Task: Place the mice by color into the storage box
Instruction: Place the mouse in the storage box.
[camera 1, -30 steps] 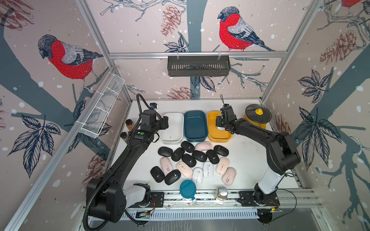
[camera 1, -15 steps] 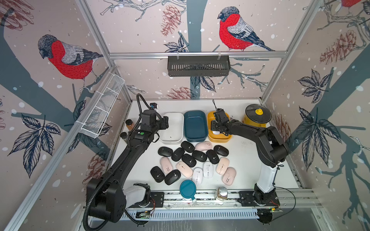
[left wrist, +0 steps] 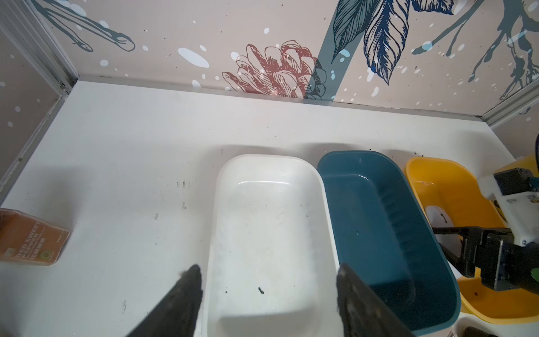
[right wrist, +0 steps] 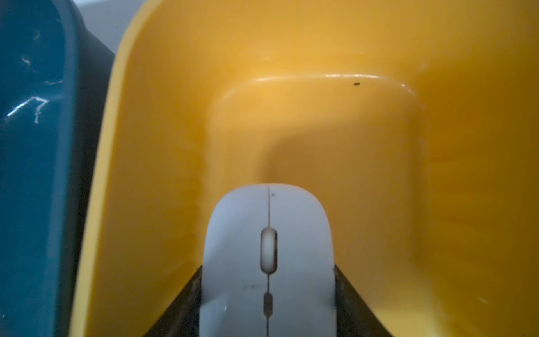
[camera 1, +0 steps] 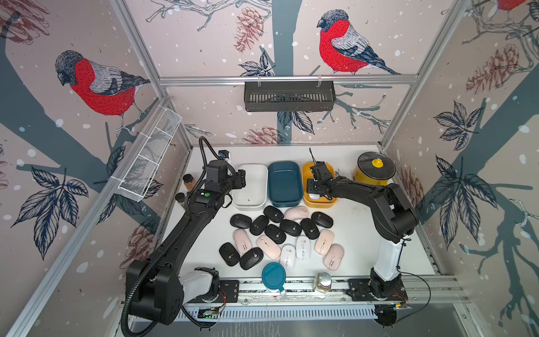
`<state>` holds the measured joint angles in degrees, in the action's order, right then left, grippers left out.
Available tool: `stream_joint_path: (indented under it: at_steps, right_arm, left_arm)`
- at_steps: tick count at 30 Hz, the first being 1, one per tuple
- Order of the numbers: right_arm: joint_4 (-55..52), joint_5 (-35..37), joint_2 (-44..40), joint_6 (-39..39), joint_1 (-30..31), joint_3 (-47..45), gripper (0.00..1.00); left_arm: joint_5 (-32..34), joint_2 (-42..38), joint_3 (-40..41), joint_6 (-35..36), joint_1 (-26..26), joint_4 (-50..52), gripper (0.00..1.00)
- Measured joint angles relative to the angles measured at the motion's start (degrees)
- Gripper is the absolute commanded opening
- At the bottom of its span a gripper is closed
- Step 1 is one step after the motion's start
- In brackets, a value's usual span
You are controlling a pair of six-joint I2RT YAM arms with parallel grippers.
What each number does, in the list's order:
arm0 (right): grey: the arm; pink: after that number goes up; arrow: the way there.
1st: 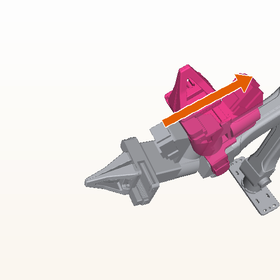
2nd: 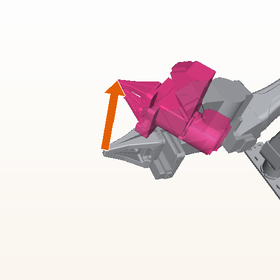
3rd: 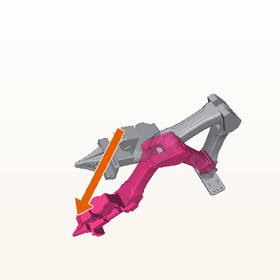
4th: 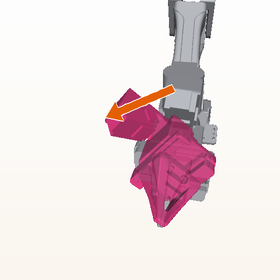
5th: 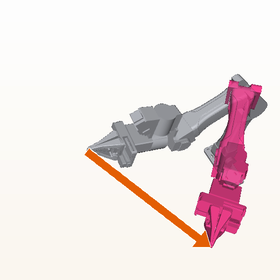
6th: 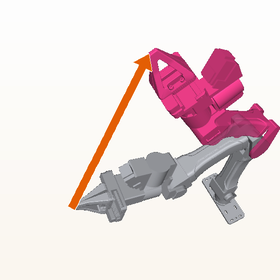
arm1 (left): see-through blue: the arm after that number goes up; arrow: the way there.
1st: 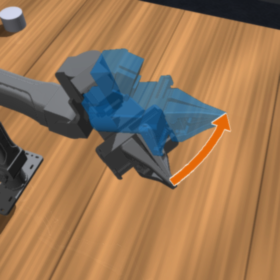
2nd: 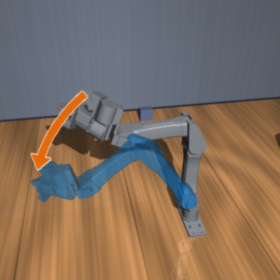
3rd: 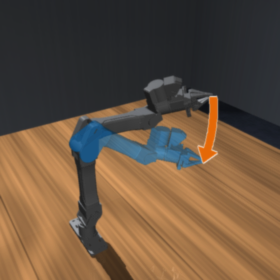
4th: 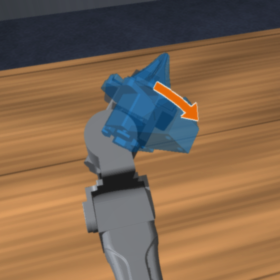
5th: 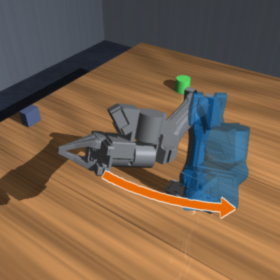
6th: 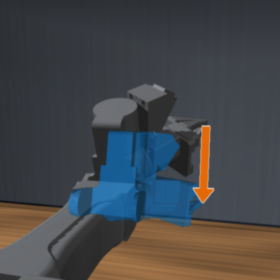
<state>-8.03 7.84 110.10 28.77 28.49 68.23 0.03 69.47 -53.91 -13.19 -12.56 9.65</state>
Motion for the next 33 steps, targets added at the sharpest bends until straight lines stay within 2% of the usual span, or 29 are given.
stream_joint_path:
  at_steps: [18,19,21,23,33]
  right_arm:
    - [1.05,-0.66,1.64,1.49,0.24,-0.44,0.59]
    - [1.38,-0.68,1.64,1.51,0.26,-0.68,0.61]
    - [2.27,-0.74,1.62,1.88,0.35,-1.16,0.79]
    - [3.08,-0.81,1.33,2.14,0.48,-1.68,0.88]
    - [1.86,-0.57,-6.29,2.47,0.70,-3.04,0.90]
  left_arm:
    - [0.02,0.11,0.15,0.00,-0.26,0.00,0.72]
    - [0.09,0.11,0.17,0.00,-0.31,0.02,0.72]
    - [0.20,0.04,0.26,0.02,-0.33,0.00,0.72]
    - [0.26,-0.07,0.46,0.02,-0.35,-0.02,0.72]
    - [0.61,-0.15,0.63,0.02,-0.46,0.00,0.72]
